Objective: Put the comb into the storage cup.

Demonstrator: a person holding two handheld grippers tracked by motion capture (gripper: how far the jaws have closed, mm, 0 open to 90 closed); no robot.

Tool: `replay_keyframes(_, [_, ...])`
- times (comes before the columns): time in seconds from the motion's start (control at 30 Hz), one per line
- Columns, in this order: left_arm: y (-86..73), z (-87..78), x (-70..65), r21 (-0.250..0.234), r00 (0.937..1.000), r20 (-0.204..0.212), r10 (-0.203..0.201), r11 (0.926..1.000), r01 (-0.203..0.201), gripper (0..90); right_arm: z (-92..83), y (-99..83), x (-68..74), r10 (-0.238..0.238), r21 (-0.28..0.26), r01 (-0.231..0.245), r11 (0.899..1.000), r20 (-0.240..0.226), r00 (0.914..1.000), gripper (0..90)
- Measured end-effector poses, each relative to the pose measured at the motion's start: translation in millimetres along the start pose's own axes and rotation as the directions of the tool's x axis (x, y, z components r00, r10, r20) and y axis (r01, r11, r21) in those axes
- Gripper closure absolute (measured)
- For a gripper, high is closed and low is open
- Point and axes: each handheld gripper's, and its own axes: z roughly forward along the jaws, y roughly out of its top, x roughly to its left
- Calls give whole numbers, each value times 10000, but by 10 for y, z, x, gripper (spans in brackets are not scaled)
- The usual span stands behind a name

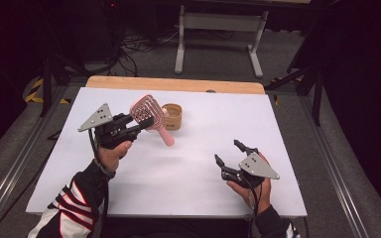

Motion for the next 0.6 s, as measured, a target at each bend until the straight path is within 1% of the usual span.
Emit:
replay_keyframes(0.07, [10,-17,20,-86,10000,13,-41,10000,41,631,-28,-41,-17,57,125,-56,9999,-18,10000,226])
replay_keyframes(0.1, [14,-26,29,-141,9998,1,-202,9997,202,631,-41,-58,-23,88,162,-87,9998,-62,9999,218])
replay_keyframes(0.13, [14,-26,29,-141,9998,1,-202,9997,202,631,-58,-87,-26,112,226,-109,9997,-104,9999,217])
replay_keyframes(0.17, [23,-32,43,-147,9999,-43,-128,9998,127,631,-58,-87,-26,112,226,-109,9997,-104,9999,217])
replay_keyframes(0.2, [35,-41,42,-130,9998,-109,-140,9998,139,631,-83,-136,-12,11,411,-7,9992,-94,10000,215])
replay_keyframes(0.23, [44,-42,47,-179,9999,-140,-77,9998,74,632,-91,-151,-4,1,457,5,9990,-127,9999,211])
replay_keyframes(0.33, [66,-44,36,-113,9999,-105,5,9999,-6,631,-120,-184,5,-125,603,130,9981,-84,9999,191])
replay_keyframes(0.37, [102,-37,21,-107,9995,-166,266,9996,-268,632,-130,-197,-1,-55,635,56,9980,-28,10000,188])
replay_keyframes(0.43, [115,-36,17,-90,9994,-175,302,9995,-303,632,-134,-205,-6,-20,677,19,9977,15,10000,186])
replay_keyframes(0.47, [152,-42,15,-199,9992,-203,359,9991,-363,632,-147,-227,-22,64,785,-64,9969,9,10000,167])
replay_keyframes(0.53, [165,-40,19,-245,9991,-231,359,9990,-364,632,-157,-237,-32,129,791,-132,9968,45,9999,159])
replay_keyframes(0.57, [191,-32,25,-243,9989,-282,386,9989,-393,632,-167,-256,-50,351,808,-377,9960,343,9988,133])
replay_keyframes(0.6, [203,-33,30,-174,9986,-290,444,9988,-449,632,-175,-265,-66,469,826,-496,9953,339,9983,133])
